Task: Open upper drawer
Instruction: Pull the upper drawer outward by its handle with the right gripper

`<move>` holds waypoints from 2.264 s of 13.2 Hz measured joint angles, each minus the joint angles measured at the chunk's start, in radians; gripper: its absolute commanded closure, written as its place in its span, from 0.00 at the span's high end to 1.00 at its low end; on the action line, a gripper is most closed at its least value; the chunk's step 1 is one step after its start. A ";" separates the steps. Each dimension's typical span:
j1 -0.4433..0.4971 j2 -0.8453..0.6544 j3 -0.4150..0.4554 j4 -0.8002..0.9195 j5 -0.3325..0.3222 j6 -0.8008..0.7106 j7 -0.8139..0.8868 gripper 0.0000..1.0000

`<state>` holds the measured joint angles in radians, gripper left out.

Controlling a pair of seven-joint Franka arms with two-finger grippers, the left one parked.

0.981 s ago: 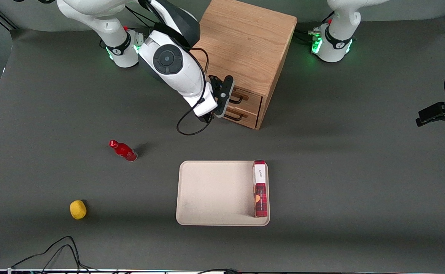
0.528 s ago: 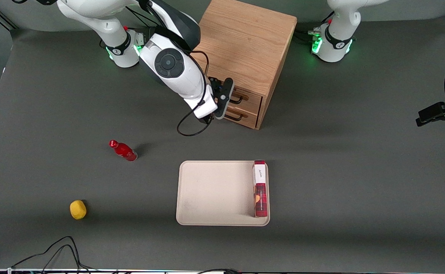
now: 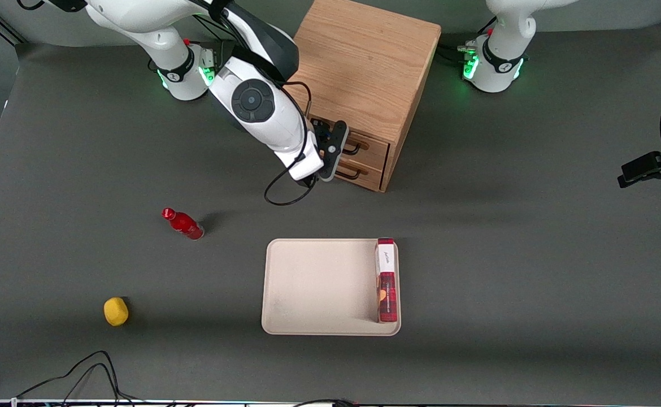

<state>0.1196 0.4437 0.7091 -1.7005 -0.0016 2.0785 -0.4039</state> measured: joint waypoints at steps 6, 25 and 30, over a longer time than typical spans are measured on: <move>-0.014 0.014 -0.015 0.009 -0.025 0.022 0.002 1.00; -0.025 0.059 -0.052 0.102 -0.035 0.022 -0.004 1.00; -0.025 0.079 -0.055 0.133 -0.062 0.022 -0.007 1.00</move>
<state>0.0941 0.5231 0.6538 -1.5679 -0.0633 2.1008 -0.4105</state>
